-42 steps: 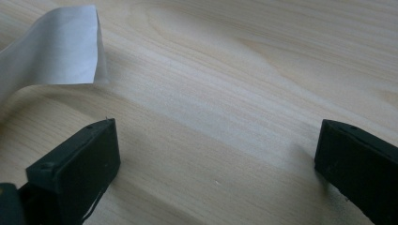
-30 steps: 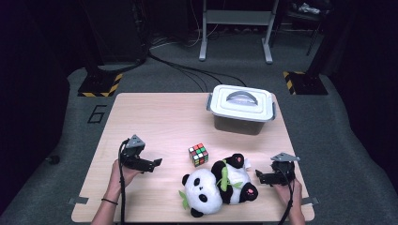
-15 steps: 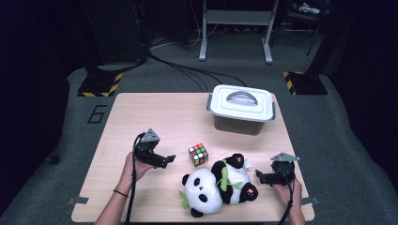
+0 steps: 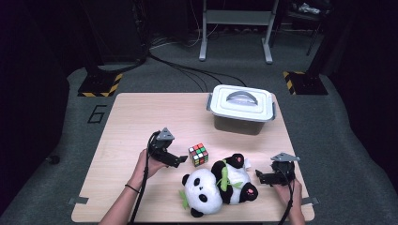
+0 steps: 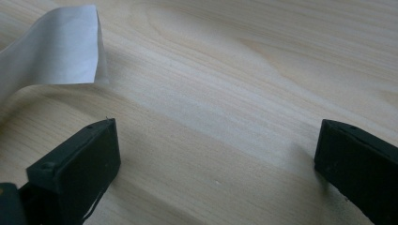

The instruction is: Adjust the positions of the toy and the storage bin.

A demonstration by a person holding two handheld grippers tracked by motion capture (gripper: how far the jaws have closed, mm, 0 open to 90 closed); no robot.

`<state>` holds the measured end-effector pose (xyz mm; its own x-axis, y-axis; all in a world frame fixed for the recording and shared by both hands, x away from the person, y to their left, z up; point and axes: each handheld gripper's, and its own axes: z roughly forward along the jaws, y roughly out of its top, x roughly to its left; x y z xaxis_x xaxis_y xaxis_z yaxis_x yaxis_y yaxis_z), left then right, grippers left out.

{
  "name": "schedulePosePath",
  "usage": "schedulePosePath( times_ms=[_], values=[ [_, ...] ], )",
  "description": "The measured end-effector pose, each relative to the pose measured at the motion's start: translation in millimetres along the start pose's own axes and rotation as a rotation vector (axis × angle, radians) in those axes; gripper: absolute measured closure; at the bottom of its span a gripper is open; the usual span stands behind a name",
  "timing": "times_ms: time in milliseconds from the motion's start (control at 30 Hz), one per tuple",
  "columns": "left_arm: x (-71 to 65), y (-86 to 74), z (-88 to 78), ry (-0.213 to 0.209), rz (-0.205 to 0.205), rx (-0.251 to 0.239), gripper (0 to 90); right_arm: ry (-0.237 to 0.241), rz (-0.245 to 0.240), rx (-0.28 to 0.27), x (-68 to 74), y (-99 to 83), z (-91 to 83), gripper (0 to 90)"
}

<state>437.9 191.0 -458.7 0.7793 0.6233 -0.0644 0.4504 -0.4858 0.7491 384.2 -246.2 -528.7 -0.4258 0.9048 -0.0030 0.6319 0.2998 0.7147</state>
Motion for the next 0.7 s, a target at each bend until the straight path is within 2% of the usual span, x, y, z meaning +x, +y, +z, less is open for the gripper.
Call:
schedulePosePath(
  times_ms=[267, 433, 700],
  values=[
    [-7.2, 10.9, 17.5, -0.024, 0.035, 0.033, 0.0, 0.000, -0.001, 0.000, 0.0, 0.0, 0.0, 0.0],
    [-8.7, 14.3, 30.1, -0.037, 0.044, 0.067, 0.0, 0.001, -0.001, 0.000, 0.0, 0.0, -0.1, 0.0],
    [-9.6, 17.9, 40.4, -0.054, 0.055, 0.100, 0.3, 0.000, -0.001, 0.000, 0.0, 0.0, -0.1, 0.0]
  ],
)
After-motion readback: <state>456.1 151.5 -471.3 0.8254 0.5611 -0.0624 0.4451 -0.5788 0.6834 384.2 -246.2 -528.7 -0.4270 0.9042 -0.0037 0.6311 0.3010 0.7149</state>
